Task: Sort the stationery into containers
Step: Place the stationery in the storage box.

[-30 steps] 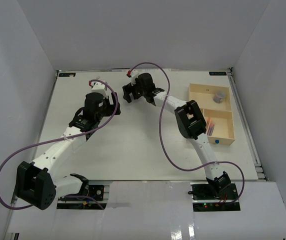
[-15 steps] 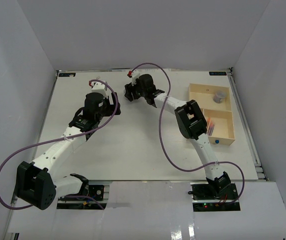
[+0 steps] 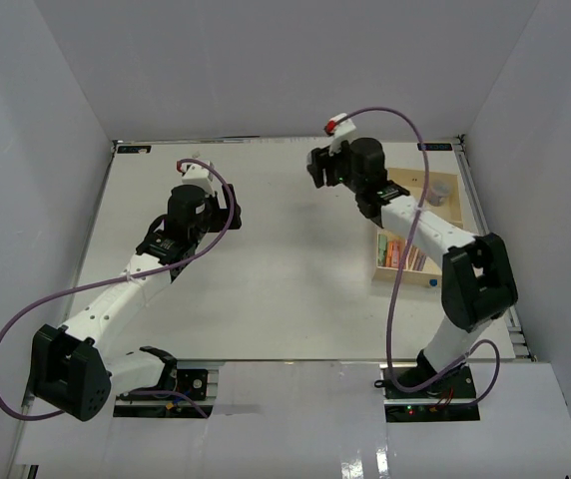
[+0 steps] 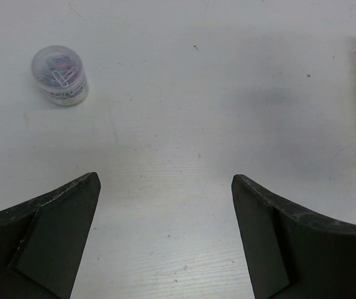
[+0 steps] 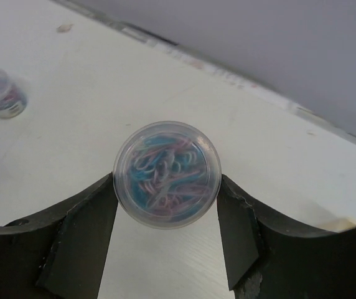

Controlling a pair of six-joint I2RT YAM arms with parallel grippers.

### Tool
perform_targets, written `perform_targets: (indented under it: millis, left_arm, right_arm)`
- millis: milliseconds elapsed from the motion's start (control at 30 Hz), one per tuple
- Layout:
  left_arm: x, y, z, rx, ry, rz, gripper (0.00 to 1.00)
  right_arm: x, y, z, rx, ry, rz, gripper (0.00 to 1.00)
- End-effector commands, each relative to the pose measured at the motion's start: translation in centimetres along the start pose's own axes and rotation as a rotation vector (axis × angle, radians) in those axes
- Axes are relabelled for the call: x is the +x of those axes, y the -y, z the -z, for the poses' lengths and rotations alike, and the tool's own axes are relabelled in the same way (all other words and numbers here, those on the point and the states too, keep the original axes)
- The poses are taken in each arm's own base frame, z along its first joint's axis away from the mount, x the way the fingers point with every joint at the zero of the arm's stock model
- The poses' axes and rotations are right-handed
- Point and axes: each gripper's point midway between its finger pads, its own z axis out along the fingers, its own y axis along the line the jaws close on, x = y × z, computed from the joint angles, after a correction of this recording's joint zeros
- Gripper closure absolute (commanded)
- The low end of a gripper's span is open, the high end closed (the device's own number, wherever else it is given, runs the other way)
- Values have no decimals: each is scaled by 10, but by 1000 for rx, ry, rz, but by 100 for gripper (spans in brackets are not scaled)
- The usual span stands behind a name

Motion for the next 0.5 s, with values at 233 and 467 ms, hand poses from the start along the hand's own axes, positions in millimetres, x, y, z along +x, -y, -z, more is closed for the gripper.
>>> perform_targets:
  millis: [233,467]
  left_arm:
    - [-12,4,6,26,41,22,2]
    - [-11,3,5,23,39,22,2]
  right_arm:
    - [41,184,113,519,33,-132,61]
    - [91,231,124,631,-44,-208,61]
